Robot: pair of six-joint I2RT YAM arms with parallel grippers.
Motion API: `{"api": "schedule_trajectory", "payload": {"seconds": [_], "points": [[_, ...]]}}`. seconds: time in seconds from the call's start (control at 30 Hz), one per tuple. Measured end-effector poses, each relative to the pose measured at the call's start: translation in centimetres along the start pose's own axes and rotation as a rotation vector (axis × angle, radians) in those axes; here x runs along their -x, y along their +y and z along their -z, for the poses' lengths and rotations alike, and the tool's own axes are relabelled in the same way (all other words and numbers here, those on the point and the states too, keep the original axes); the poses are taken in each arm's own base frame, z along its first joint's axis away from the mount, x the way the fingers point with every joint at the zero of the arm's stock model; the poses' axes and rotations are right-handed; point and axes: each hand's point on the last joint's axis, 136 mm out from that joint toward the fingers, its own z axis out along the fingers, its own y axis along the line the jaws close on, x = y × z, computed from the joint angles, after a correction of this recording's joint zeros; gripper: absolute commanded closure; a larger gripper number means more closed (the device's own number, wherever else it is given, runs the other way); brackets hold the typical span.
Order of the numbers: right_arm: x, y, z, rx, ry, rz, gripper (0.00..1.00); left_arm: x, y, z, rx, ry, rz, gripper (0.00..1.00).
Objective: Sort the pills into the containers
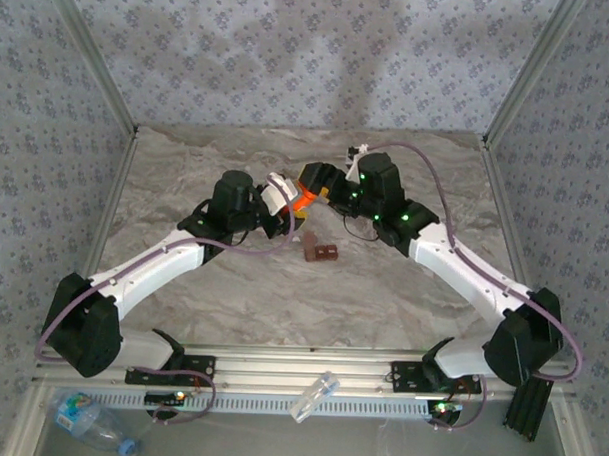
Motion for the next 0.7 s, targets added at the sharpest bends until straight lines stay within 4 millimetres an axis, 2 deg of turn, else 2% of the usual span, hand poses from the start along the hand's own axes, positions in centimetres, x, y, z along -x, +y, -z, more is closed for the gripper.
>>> {"api": "schedule_trajectory", "payload": {"seconds": [0.13, 0.43, 0.6, 0.7], "points": [[-0.40, -0.11, -0.44, -0.009, 0.011, -0.011, 0.26, 0.03, -0.10, -0.02, -0.002, -0.001, -0.001, 1.00], [-0.45, -0.02, -0.56, -0.011, 0.004, -0.011, 0.55, 0.07, 0.00, -0.03, 0.003, -0.002, -0.001, 1.00], [-0.25, -0.36, -0.76, 0.018, -0.001, 0.033, 0.58, -0.06, 0.10, -0.02, 0.008, 0.004, 0.001, 1.00], [-0.26, -0.61, -0.90, 0.099, 0.015, 0.098, 0.56, -0.37, 0.10, -0.05, 0.009, 0.016, 0.005, 1.00]]}}
